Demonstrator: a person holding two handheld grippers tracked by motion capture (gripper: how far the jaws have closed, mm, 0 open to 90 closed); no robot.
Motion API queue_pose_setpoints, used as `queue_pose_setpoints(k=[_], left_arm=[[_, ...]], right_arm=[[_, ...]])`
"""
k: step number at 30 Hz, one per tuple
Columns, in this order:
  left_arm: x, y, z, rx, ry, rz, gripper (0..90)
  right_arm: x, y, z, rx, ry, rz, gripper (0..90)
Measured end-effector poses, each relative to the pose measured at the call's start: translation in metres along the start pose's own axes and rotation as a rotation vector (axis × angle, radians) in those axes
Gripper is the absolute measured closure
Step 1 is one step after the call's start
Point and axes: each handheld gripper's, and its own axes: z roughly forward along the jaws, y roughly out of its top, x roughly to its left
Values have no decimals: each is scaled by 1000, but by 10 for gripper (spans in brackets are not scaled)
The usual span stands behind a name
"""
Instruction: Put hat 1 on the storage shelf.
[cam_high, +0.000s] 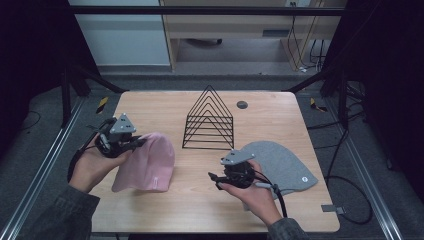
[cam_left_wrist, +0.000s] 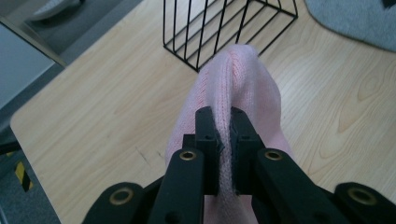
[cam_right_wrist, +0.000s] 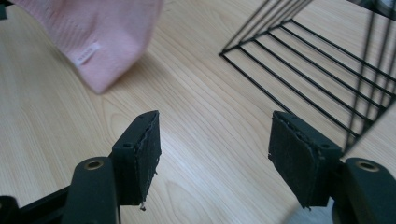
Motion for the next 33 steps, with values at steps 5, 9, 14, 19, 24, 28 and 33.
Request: queue_pose_setpoints(k=[5, 9, 14, 19, 24, 28, 33], left_arm=[[-4, 20, -10, -41, 12, 14, 842], [-8, 33, -16, -71, 4, 29, 842], [-15, 53, -24, -110, -13, 44, 841], [-21, 63, -27, -130, -29, 59, 840], [-26, 69, -28, -153, -49, 53, 840], [-25, 69, -27, -165, -58, 41, 840], [-16, 67, -26, -186, -56, 12, 836]], right_arm=[[17, 15, 20, 19, 49, -38, 360], [23, 21, 30, 19, 72, -38, 377], [30, 27, 50, 17, 115, -19, 416], [31, 28, 58, 9, 132, -4, 427], [24, 30, 62, -8, 162, 18, 556], [20, 31, 64, -21, 208, 39, 693], [13, 36, 52, -44, 221, 28, 832]])
